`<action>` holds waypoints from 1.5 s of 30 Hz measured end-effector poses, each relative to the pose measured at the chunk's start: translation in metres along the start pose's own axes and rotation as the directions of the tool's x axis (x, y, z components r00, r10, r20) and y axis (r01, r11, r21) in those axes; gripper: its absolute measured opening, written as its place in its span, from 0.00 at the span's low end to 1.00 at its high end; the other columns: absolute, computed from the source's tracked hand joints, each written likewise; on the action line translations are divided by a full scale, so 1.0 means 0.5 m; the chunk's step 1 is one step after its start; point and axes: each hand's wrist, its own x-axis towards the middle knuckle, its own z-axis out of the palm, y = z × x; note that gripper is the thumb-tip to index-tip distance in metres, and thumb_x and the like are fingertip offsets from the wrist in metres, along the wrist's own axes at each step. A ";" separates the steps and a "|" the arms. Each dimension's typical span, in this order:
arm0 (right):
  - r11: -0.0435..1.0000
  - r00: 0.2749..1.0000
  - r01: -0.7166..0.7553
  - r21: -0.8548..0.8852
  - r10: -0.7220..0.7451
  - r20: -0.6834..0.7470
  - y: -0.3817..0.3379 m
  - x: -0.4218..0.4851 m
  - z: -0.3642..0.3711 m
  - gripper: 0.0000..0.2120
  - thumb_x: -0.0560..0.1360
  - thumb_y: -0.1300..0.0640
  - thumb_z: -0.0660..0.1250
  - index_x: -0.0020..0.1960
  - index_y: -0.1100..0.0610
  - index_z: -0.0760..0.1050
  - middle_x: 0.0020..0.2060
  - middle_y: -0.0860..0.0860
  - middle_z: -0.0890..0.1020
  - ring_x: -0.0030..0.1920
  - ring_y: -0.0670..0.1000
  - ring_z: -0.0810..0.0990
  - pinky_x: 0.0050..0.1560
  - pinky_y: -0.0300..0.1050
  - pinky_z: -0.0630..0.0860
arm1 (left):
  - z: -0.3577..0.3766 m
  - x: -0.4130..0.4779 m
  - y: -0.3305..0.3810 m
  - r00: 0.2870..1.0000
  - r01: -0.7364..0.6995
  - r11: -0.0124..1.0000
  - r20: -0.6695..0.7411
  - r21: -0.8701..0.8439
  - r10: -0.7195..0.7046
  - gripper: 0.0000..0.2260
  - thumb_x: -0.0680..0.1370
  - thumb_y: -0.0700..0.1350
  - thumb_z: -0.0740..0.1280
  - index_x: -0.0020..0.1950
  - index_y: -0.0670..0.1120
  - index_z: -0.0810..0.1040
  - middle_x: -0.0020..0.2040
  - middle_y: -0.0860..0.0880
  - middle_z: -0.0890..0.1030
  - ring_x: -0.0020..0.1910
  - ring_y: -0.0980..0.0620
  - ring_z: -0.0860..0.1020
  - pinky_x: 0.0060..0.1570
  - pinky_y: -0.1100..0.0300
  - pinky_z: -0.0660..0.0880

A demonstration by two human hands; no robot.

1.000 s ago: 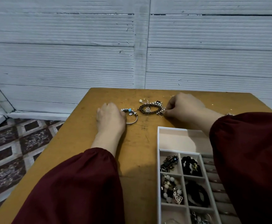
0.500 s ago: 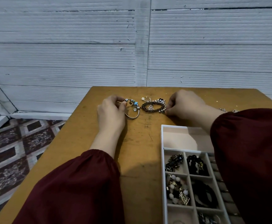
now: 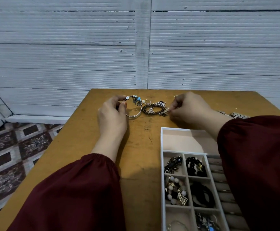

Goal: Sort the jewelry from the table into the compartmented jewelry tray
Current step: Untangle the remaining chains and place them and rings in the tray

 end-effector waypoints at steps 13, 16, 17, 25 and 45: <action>0.939 0.990 -0.045 0.341 0.088 -0.111 0.062 -0.082 -0.093 0.07 0.67 0.62 0.73 0.34 0.53 0.78 0.28 0.44 0.78 0.29 0.43 0.75 0.31 0.36 0.70 | 0.036 -0.040 0.074 0.989 -0.031 0.969 0.131 -0.246 0.065 0.08 0.77 0.41 0.66 0.48 0.54 0.79 0.38 0.52 0.81 0.34 0.53 0.76 0.44 0.49 0.78; 0.908 0.974 -0.071 0.413 0.153 -0.168 0.097 -0.113 -0.109 0.07 0.67 0.61 0.73 0.33 0.53 0.78 0.28 0.45 0.78 0.29 0.45 0.76 0.34 0.39 0.74 | 0.045 -0.061 0.098 0.980 -0.036 0.960 0.179 -0.278 0.088 0.08 0.77 0.40 0.67 0.48 0.54 0.79 0.37 0.52 0.80 0.34 0.53 0.76 0.44 0.47 0.79; 0.893 0.968 -0.078 0.444 0.175 -0.182 0.107 -0.125 -0.116 0.06 0.66 0.60 0.73 0.33 0.52 0.78 0.29 0.47 0.80 0.32 0.48 0.78 0.38 0.44 0.76 | 0.048 -0.067 0.106 0.975 -0.038 0.958 0.198 -0.285 0.098 0.08 0.77 0.40 0.67 0.48 0.54 0.79 0.37 0.52 0.80 0.34 0.53 0.76 0.44 0.47 0.80; 0.752 0.909 -0.125 0.647 0.348 -0.229 0.176 -0.245 -0.115 0.07 0.68 0.65 0.72 0.36 0.54 0.78 0.30 0.51 0.79 0.34 0.50 0.79 0.40 0.41 0.79 | 0.072 -0.126 0.173 0.868 -0.108 0.975 0.460 -0.194 0.187 0.12 0.77 0.40 0.67 0.42 0.58 0.78 0.34 0.53 0.80 0.31 0.55 0.74 0.41 0.55 0.75; 0.923 0.897 -0.218 0.318 0.318 -0.307 0.229 -0.333 -0.090 0.08 0.68 0.58 0.69 0.34 0.48 0.73 0.30 0.42 0.78 0.38 0.48 0.80 0.42 0.46 0.78 | 0.122 -0.181 0.240 0.727 -0.225 0.961 0.684 0.162 0.055 0.08 0.79 0.40 0.64 0.56 0.46 0.80 0.46 0.47 0.80 0.39 0.53 0.74 0.42 0.64 0.68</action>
